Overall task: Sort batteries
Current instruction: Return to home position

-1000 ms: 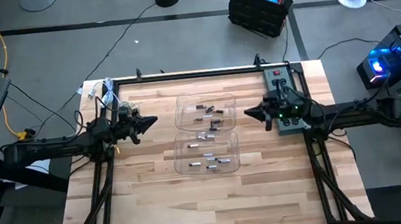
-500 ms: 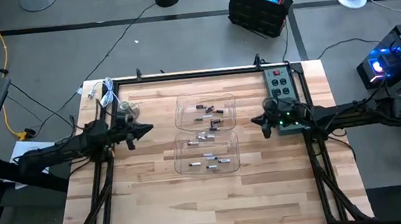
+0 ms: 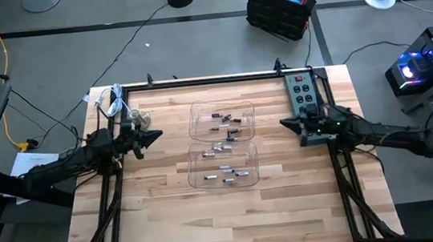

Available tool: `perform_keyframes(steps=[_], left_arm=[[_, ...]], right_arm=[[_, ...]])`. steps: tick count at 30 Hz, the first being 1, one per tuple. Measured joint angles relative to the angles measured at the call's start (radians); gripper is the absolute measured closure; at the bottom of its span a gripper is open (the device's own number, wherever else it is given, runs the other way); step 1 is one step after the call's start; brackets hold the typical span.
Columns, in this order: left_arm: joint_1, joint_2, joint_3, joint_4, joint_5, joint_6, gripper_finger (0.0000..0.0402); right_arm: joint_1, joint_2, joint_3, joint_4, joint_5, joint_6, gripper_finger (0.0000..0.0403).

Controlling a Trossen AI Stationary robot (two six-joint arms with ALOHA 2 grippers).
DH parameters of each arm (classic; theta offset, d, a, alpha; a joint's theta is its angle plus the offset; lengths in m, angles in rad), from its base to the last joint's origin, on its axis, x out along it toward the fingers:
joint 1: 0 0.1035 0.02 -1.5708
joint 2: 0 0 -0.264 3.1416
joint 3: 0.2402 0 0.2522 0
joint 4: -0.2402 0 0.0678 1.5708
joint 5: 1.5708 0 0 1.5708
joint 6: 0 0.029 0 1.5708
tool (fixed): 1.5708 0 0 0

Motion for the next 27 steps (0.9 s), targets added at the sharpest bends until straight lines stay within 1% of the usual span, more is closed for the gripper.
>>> perform_keyframes(steps=[5,6,7,11,20,27], left_arm=[[-0.024,0.000,0.000,0.001,0.000,0.000,0.0401],[-0.030,0.000,0.000,0.001,0.000,0.000,0.0401],[-0.035,0.000,0.000,0.001,0.001,0.000,0.0401],[-0.049,0.000,0.000,0.002,0.001,0.000,0.0401],[-0.086,0.000,0.000,0.002,0.002,0.000,0.0401],[-0.086,0.001,0.000,0.002,0.003,0.000,0.0401]], right_arm=[[0.000,-0.205,-0.019,-0.027,-0.003,0.002,0.0402],[0.000,-0.213,-0.019,-0.011,-0.004,0.000,0.0402],[-0.001,-0.213,-0.019,0.026,-0.004,-0.001,0.0402],[0.010,-0.213,-0.019,0.048,-0.007,0.001,0.0402],[0.007,-0.202,-0.020,0.011,-0.007,0.001,0.0402],[0.007,-0.200,-0.020,-0.026,-0.007,0.001,0.0402]])
